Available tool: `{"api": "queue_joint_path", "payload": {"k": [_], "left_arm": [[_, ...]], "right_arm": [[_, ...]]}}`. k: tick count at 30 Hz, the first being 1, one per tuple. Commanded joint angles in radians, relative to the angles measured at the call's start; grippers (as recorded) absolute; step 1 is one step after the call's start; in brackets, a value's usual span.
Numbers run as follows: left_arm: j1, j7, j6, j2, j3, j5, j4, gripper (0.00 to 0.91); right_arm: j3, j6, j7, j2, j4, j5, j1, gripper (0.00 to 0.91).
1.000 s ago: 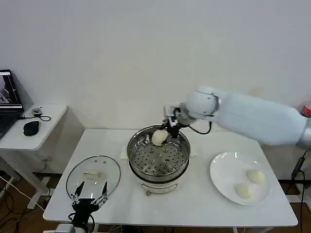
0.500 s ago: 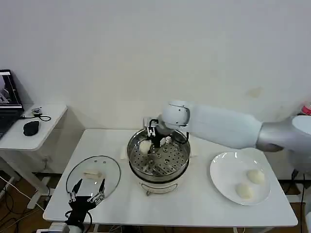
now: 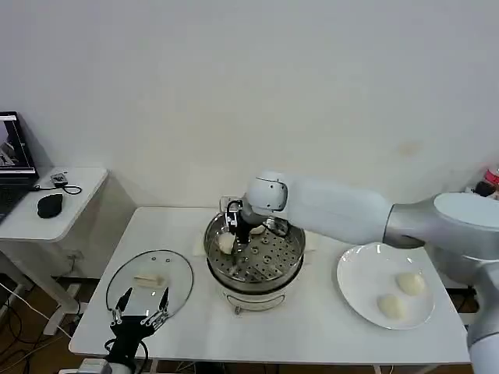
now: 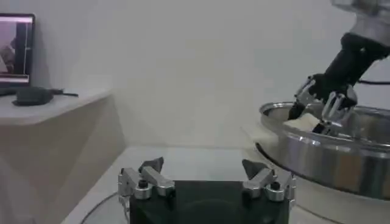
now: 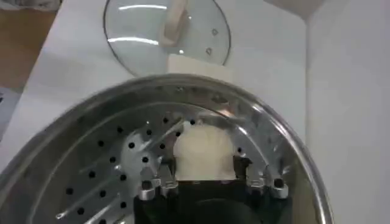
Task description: Take steamed baozi put them in steamer then cover it.
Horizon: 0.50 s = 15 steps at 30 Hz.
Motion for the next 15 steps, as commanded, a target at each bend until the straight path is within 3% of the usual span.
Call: {"api": "queue_joint_path", "payload": {"k": [1,8,11,15], "left_arm": [[0.001,0.001,0.0,0.001,-0.002,0.003,0.0,0.907],[0.0,0.002,0.002,0.006,0.017,0.003,0.008,0.907],[-0.002,0.003,0.003,0.013,0.02,0.003,0.011,0.907],[-0.006,0.003,0.003,0.026,0.021,0.003,0.014,0.907]], "right_arm": [[0.0,0.002,0.0,0.014,-0.015,-0.013,-0.011,0.907],[0.028,-0.006,-0.008,-0.121,0.117,0.045,0.091,0.907],[0.039,-0.007,-0.006,-0.221,0.193,0.049,0.118,0.907],[0.041,0.01,-0.041,-0.437,0.354,0.028,0.18,0.907]]}}
